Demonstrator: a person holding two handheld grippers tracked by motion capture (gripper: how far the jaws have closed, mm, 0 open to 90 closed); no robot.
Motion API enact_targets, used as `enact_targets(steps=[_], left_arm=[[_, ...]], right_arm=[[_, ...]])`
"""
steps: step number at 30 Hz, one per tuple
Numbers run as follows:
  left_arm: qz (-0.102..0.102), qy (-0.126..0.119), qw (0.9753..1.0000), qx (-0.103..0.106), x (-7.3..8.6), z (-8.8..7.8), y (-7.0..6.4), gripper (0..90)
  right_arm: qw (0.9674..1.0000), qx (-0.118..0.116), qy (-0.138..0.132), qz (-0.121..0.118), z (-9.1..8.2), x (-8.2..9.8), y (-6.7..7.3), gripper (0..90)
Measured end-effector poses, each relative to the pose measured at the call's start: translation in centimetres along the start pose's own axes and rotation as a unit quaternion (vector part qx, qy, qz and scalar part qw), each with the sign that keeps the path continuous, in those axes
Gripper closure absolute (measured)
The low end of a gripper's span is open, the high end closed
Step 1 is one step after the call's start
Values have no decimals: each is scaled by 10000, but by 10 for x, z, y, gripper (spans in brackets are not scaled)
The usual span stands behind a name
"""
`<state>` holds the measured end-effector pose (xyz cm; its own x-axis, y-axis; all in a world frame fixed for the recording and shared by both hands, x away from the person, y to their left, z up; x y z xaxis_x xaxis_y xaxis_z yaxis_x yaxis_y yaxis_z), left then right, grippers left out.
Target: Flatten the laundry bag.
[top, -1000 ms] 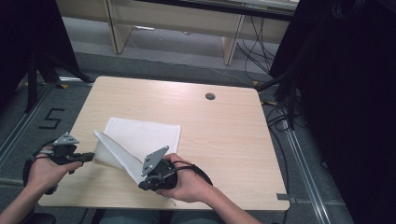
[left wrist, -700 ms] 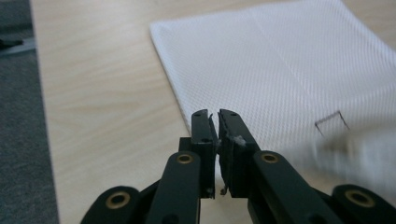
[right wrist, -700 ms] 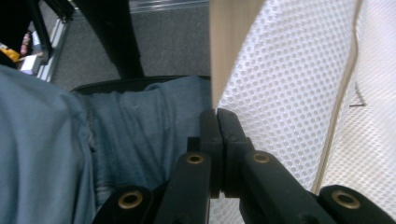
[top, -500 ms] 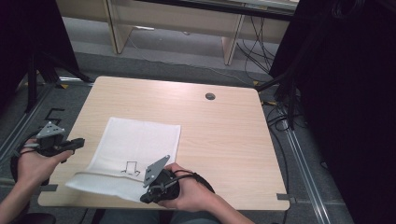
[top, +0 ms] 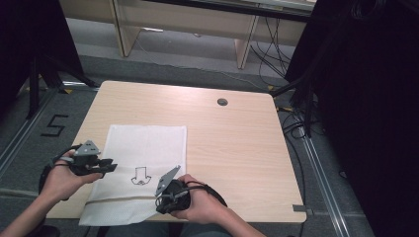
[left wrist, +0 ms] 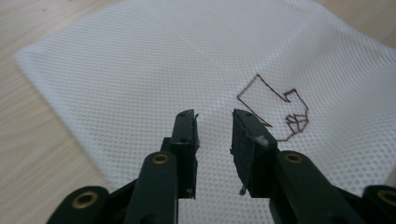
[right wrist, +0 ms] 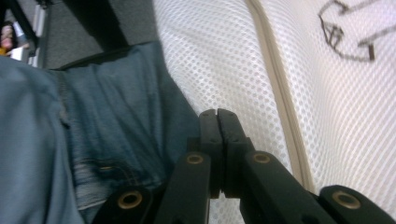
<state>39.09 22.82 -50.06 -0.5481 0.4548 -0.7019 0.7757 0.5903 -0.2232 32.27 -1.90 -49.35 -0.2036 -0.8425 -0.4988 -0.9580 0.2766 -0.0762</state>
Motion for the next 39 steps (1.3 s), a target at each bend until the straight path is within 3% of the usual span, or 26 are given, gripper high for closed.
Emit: enact_targets(steps=[3,5,6,9,12,13,15,17,18,20,22,24,26,27,29,30,31,32,33,36,37,39], left_arm=[[129,145,9997,139,1,8,-3,656],[104,209,9994,239,3,14,-5,635],[135,255,9994,207,4,15,-4,622],[194,427,9986,244,8,20,-4,600],[171,568,9978,288,12,23,-3,570],[159,555,9978,319,12,23,-4,556],[137,519,9981,296,12,21,-4,550],[-19,392,9988,278,10,14,-3,549],[-171,374,9985,351,11,8,-3,551],[-295,310,9985,352,16,3,-3,575],[-314,514,9978,271,25,-2,-2,613],[-306,770,9965,129,33,-3,0,710],[-336,1103,9930,262,38,-2,-1,785],[-432,1136,9922,259,39,1,-1,796],[-246,1457,9884,344,41,4,0,809],[-273,1449,9884,360,41,8,-1,811],[-226,1568,9866,387,42,9,0,814],[-261,1489,9879,346,40,11,-1,817],[-208,1580,9866,349,39,11,-1,828],[-262,1514,9874,374,35,16,-1,839],[-203,1567,9866,406,34,17,0,839],[-176,1543,9871,389,31,20,-1,840]], right_arm=[[9999,7,91,135,4,4,-3,900],[9996,35,177,225,6,7,-5,900],[9995,27,179,248,7,8,-5,894],[9993,15,242,296,10,10,-5,817],[9992,-119,58,372,4,8,-4,736],[9989,-46,-144,452,-5,5,-11,690],[9985,8,-224,507,-10,5,-15,684],[9958,228,-336,817,-18,5,-27,686],[9942,408,-324,944,-20,7,-36,736],[9884,906,-1,1220,-21,19,-56,814],[9831,1041,153,1499,-19,28,-68,877],[9790,1071,236,1717,-15,36,-78,900],[9766,1137,350,1791,-11,41,-84,900],[9760,1131,376,1821,-9,42,-86,900],[9767,1117,389,1791,-5,41,-88,900],[9767,1103,426,1791,-3,40,-88,900],[9767,1103,451,1787,0,39,-88,900],[9772,1081,447,1771,2,38,-88,900],[9762,1048,498,1830,6,37,-89,900],[9759,1020,560,1847,12,37,-91,900],[9759,1021,595,1834,13,38,-92,900],[9735,1032,709,1913,15,41,-93,900]])
Point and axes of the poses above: each handheld gripper's, and its own axes: z roughly forward along the jaws, x roughly out of its underside, y roughly to its left, the point moved 5 cm from there along z, roughly forward along the jaws, and after that the axes turned 15 degrees about x, right-handed, at the moved point
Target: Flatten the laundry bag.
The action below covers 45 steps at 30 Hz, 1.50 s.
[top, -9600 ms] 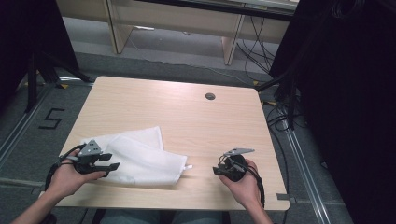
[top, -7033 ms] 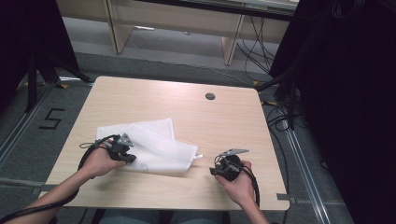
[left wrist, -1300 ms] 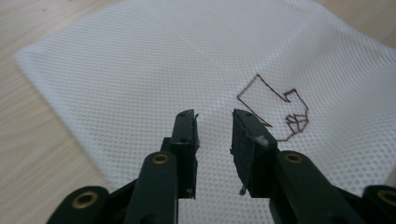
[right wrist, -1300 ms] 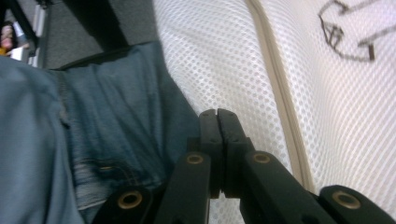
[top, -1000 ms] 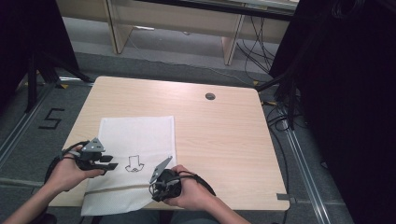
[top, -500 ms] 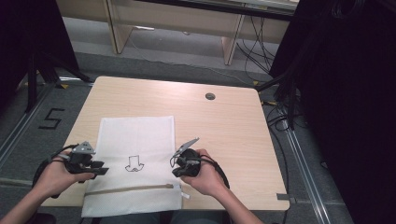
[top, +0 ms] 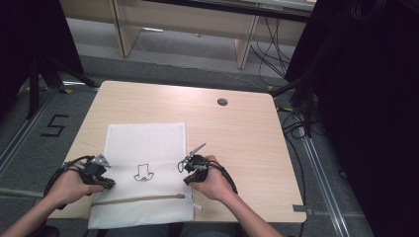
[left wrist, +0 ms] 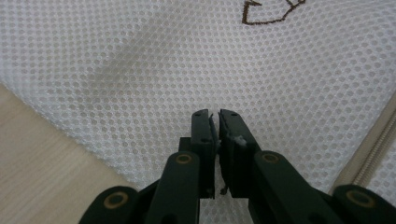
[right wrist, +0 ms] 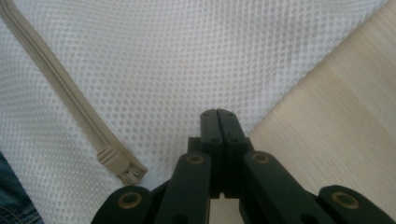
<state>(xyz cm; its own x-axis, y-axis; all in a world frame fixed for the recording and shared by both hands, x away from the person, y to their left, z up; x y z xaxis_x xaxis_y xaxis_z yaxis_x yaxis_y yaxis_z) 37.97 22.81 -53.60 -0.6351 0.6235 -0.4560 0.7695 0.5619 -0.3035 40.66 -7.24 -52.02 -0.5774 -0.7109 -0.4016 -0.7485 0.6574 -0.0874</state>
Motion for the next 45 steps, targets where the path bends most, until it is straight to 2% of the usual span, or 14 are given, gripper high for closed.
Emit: enact_targets(steps=[10,14,16,19,28,32,35,36,37,40,41,42,44,45], left_arm=[[171,34,9998,-51,-27,15,-3,848],[276,41,9996,-64,-39,22,-5,849],[309,38,9995,-86,-44,25,-6,852],[386,30,9992,-100,-53,30,-8,855],[522,-32,9986,-55,-75,45,-15,858],[579,-65,9983,-44,-80,49,-18,857],[589,-105,9982,-37,-79,50,-19,856],[558,-108,9984,2,-78,49,-19,856],[549,-159,9984,6,-78,50,-19,855],[513,-237,9984,11,-77,50,-20,844],[510,-355,9981,-15,-76,51,-20,839],[497,-400,9980,-17,-76,51,-20,826],[460,-533,9975,-10,-74,49,-19,737],[466,-573,9972,-74,-74,48,-19,706]], right_arm=[[9997,105,202,113,0,18,-15,900],[9995,129,224,172,-2,24,-20,900],[9996,191,177,110,-2,27,-26,900],[9989,236,289,294,-5,32,-29,900],[9975,460,328,415,-10,48,-49,900],[9968,471,348,538,-12,55,-54,900],[9968,461,247,599,-13,59,-56,900],[9958,465,341,710,-15,61,-54,900],[9964,507,198,645,-14,62,-55,900],[9959,608,144,655,-15,63,-54,900],[9961,598,75,638,-15,62,-54,897],[9946,584,152,849,-19,63,-53,866],[9940,575,-125,924,-25,61,-56,844],[9916,628,-213,1113,-33,61,-57,826]])
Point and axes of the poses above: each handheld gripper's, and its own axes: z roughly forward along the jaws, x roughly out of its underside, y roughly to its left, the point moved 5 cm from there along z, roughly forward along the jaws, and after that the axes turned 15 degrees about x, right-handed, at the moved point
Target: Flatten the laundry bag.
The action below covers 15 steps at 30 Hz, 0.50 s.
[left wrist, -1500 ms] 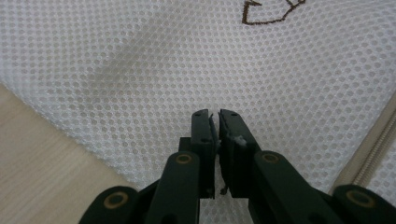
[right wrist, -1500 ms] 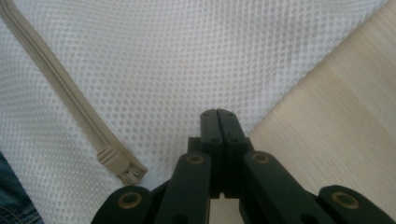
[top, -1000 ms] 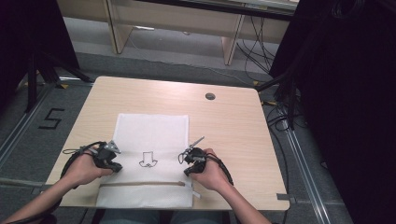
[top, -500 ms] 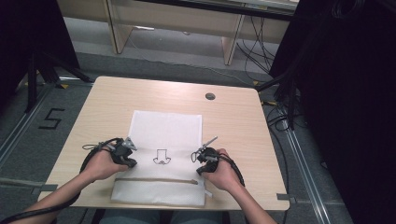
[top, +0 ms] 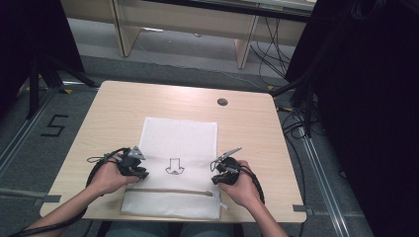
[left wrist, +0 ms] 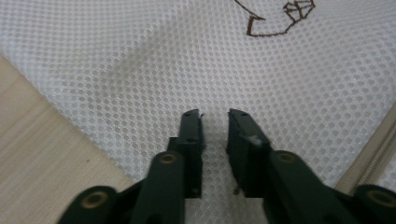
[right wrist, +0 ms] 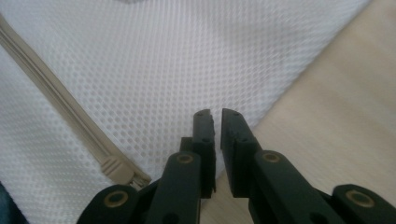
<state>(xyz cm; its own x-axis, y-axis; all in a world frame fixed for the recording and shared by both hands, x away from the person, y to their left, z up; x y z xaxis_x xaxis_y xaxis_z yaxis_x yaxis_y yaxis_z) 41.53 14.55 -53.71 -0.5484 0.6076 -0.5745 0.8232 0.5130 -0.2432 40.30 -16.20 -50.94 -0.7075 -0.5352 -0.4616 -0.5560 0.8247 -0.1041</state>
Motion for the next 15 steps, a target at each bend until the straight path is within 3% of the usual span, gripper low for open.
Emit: enact_targets(steps=[3,7,12,13,14,15], left_arm=[[42,-324,9995,9,-2,-6,-1,646],[32,-729,9973,-38,-7,-10,-1,546],[44,-780,9969,-68,-8,-9,-3,457],[-23,-785,9969,-59,-9,-7,-3,444],[-127,-824,9965,-50,-9,-6,-2,432],[-200,-835,9963,-9,-9,-5,-1,415]], right_arm=[[9987,13,-464,219,-11,3,-8,779],[9963,131,-579,615,-12,17,-19,722],[9944,316,-715,716,-21,24,-25,674],[9936,328,-795,739,-21,24,-25,667],[9945,336,-654,742,-24,25,-26,655],[9940,368,-695,763,-23,25,-27,645]])
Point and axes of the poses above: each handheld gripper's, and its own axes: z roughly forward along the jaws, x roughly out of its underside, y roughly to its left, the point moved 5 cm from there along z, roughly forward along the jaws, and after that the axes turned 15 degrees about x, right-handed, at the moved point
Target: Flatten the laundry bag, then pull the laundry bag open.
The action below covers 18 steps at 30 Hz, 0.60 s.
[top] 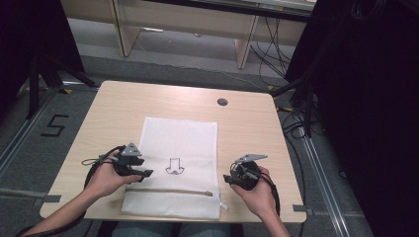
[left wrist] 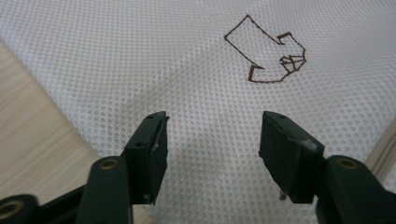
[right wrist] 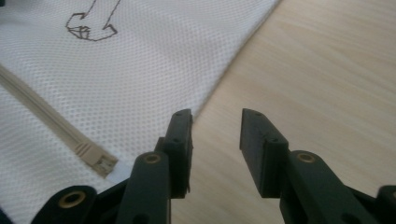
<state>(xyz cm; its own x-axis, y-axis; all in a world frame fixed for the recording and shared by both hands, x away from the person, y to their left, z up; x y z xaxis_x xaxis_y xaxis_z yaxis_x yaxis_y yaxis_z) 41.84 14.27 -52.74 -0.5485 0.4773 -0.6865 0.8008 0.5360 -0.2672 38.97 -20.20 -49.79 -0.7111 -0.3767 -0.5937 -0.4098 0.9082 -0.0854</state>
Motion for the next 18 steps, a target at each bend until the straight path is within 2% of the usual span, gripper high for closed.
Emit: enact_targets(steps=[1,4,5,6,7,8,9,10,11,13,14,15,16,17,18], left_arm=[[-64,-48,10000,-21,0,0,1,388],[-171,-191,9996,-74,-1,-1,4,381],[-197,-204,9996,-35,-1,-2,5,380],[-203,-215,9996,-33,-1,-3,5,380],[-204,-239,9995,-69,0,-3,5,381],[-153,-226,9996,-86,0,-4,5,382],[-211,-234,9995,-41,0,-4,4,382],[-169,-250,9995,-60,0,-4,4,382],[-153,-264,9995,-61,-1,-5,3,383],[-90,-280,9995,-69,-2,-5,3,383],[-89,-288,9995,-102,-2,-5,3,383],[-115,-287,9995,-61,-3,-4,2,383],[-109,-289,9995,-85,-3,-3,1,383],[-101,-285,9995,-26,-3,-2,0,383],[-76,-293,9995,-50,-4,-1,-1,384]], right_arm=[[10000,75,-32,-34,0,0,-1,636],[9997,166,-177,-40,-2,-2,-3,636],[9981,253,-527,-213,2,-5,-6,640],[9991,234,-250,-249,-3,-3,-6,647],[9986,267,-318,-321,-1,-3,-7,655],[9983,309,-414,-282,1,-3,-7,672],[9995,216,-156,-174,-2,-1,-4,691],[9993,243,-195,-224,-1,-1,-5,709],[9995,228,-150,-152,-2,-2,-4,725],[9993,247,-177,-213,-3,-3,-3,753],[9984,302,-315,-348,-2,-4,-4,774],[9989,290,-286,-218,-1,-2,-1,789],[9993,245,-74,-289,-4,-1,-1,818],[9991,234,-127,-345,-2,0,-2,833],[9995,169,-14,-261,-3,0,0,849]])
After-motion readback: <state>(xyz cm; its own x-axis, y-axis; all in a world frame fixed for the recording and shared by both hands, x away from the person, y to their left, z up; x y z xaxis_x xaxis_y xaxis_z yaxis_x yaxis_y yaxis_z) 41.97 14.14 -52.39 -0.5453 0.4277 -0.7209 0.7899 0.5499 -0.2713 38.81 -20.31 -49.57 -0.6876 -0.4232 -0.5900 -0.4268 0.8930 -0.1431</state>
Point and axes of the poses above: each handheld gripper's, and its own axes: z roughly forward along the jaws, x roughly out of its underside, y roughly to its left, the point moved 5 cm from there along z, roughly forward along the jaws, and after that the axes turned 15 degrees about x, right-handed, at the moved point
